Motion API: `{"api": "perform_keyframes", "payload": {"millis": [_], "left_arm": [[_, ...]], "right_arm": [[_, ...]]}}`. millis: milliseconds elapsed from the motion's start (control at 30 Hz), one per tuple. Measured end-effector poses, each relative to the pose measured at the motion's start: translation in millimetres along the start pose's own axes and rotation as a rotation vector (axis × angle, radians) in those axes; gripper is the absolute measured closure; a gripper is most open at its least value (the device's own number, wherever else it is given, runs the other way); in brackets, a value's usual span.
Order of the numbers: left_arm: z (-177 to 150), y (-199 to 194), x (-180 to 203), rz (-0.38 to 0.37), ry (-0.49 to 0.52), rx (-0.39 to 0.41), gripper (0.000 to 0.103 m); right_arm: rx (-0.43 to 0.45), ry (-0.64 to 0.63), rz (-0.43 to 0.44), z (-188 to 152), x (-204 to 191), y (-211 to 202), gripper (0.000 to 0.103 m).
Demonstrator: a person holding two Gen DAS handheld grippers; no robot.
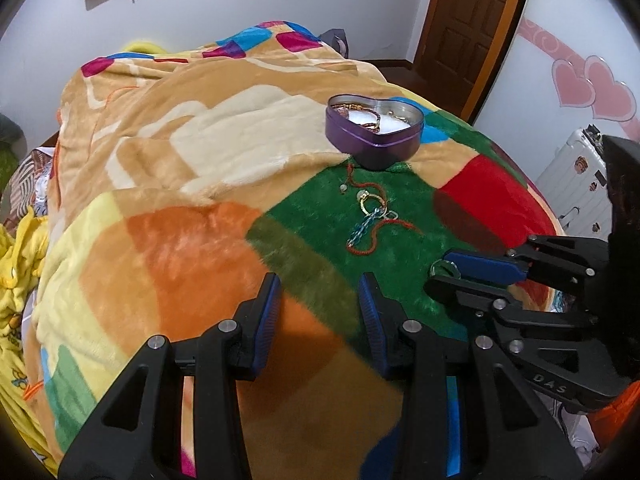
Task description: Organize jewelry
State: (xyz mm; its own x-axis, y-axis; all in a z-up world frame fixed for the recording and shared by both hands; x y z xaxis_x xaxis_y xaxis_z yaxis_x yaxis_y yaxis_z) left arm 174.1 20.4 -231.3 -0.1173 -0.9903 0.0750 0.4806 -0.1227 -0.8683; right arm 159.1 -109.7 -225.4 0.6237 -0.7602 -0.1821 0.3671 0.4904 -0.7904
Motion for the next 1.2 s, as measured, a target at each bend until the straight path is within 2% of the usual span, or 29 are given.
{"api": "perform_keyframes", "payload": {"millis": [433,567,700,900,1200], "left_arm": [[25,38,12,-0.043,0.036,-0.052,0.063],[28,44,13,-0.068,0.034,-0.056,0.076],[28,43,12,-0.042,0.029,-0.040,0.097],[28,30,12,-0.032,0.018,-0.006,0.097],[42,-8,12,-0.026,0.012,0.090,0.097]], "right_arm": [[0.061,0.079,-0.045,19,36,-11,0.083],[0.062,0.096,-0.049,20,43,-10,0.083],[0.064,0.100,-0.045,20,45,-11,0.083],[0.076,0.097,-0.045,21,45,-17,0.083],[0.129,0.106,-0.066,29,47,-38,0.083]]}}
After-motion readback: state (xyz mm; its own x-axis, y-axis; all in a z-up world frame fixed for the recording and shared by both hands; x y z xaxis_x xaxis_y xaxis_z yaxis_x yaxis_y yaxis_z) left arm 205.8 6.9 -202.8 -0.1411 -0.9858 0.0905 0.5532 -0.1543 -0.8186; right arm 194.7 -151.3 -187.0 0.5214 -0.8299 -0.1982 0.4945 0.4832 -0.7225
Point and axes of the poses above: each gripper's, at about its wrist camera, not at the fingertips, and y roughly the way its jaws point, x to its right, z to its top, the point moved 4 cm from there along y, roughly the way its jaws point, and after that the axes turned 4 degrees about -x, right-handed, at the moved point
